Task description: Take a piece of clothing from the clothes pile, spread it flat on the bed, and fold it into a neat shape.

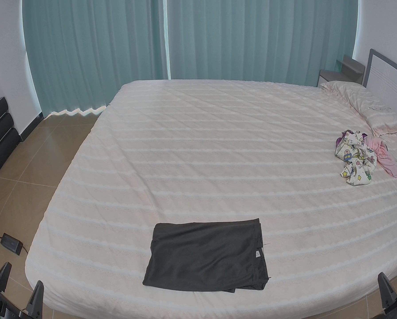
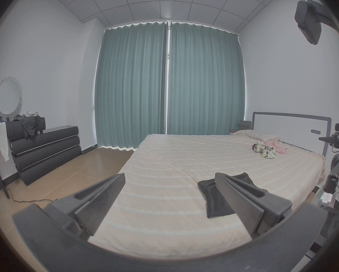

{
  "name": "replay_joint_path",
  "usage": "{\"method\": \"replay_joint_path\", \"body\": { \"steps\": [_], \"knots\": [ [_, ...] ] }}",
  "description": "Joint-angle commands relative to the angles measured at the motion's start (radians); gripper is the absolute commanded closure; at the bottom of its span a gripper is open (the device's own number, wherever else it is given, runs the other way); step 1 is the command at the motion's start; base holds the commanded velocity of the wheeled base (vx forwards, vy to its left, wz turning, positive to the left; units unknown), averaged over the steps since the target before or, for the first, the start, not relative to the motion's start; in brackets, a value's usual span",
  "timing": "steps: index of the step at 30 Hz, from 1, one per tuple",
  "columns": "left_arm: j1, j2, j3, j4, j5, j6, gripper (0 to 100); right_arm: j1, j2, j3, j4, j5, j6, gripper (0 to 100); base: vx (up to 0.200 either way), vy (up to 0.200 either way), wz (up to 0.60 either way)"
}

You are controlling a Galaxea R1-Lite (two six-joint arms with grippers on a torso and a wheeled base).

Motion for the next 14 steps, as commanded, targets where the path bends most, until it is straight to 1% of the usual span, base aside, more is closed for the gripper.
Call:
{"method": "replay_joint_path", "body": {
  "steps": [1,14],
  "knots": [
    [0.0,-0.016,0.015,-0.001,-0.001,0.013,0,-0.001,-0.015,0.018,0.0,0.001,0.002,0,0.0,0.0,0.0],
    [0.0,-0.016,0.015,-0.001,-0.001,0.013,0,-0.001,-0.015,0.018,0.0,-0.001,0.0,0,0.0,0.0,0.0]
  ]
}}
